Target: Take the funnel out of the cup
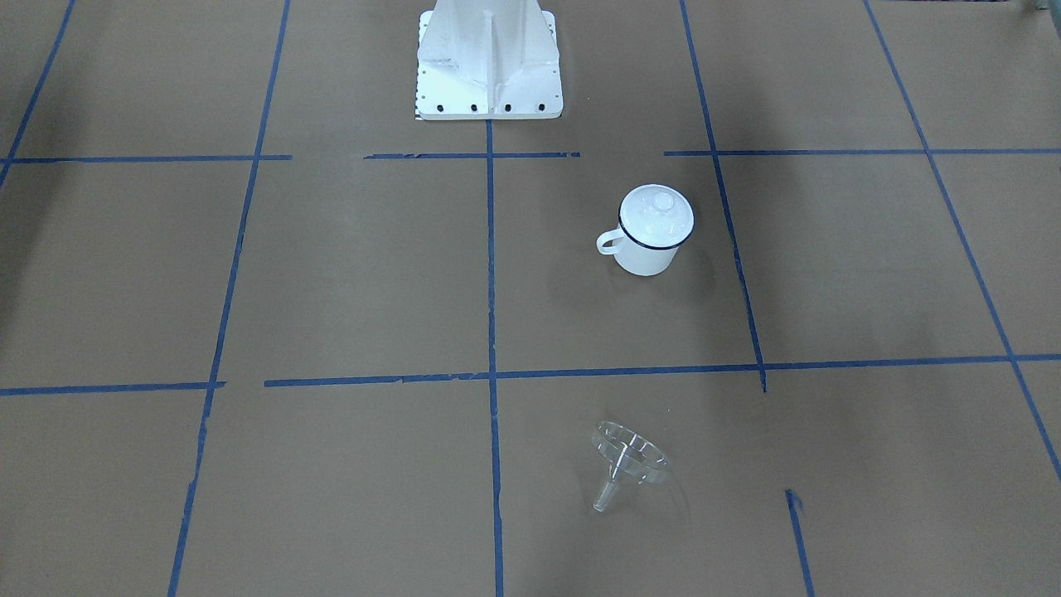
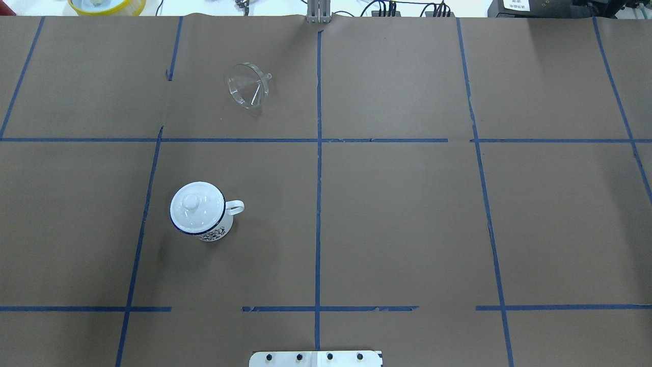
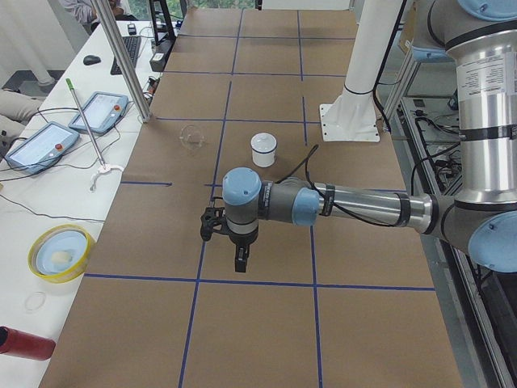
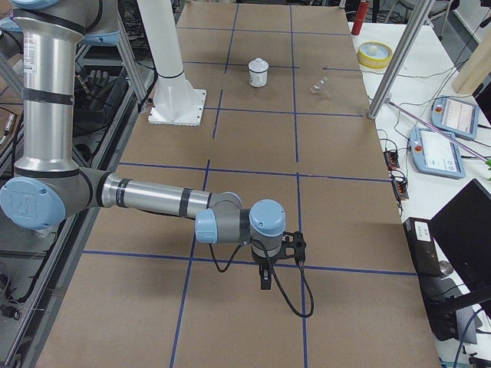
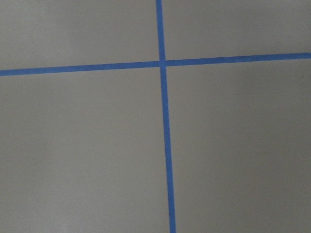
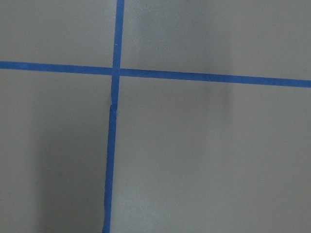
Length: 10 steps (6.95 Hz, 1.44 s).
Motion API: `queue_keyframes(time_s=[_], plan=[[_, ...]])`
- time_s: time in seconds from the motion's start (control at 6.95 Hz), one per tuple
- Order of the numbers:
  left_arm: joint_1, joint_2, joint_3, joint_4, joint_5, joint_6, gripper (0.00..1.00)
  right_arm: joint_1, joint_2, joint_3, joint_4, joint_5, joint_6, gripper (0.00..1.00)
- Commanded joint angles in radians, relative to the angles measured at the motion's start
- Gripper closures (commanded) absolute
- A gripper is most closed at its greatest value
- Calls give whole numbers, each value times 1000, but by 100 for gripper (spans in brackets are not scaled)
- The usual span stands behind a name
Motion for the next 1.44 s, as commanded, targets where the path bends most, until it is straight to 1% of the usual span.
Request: queue_keyframes(time_s=[0.0,0.29,0.58,1.3], plan=[[-12,-5,0,0,6,8,0,0,0,0,0,0,0,0],[-11,-8,-16,-6,-4,15,0,0,0,0,0,0,0,0],[-12,-13,4,-6,5,15,0,0,0,0,0,0,0,0],[-14,-10,0,-6,9,14,0,0,0,0,0,0,0,0]])
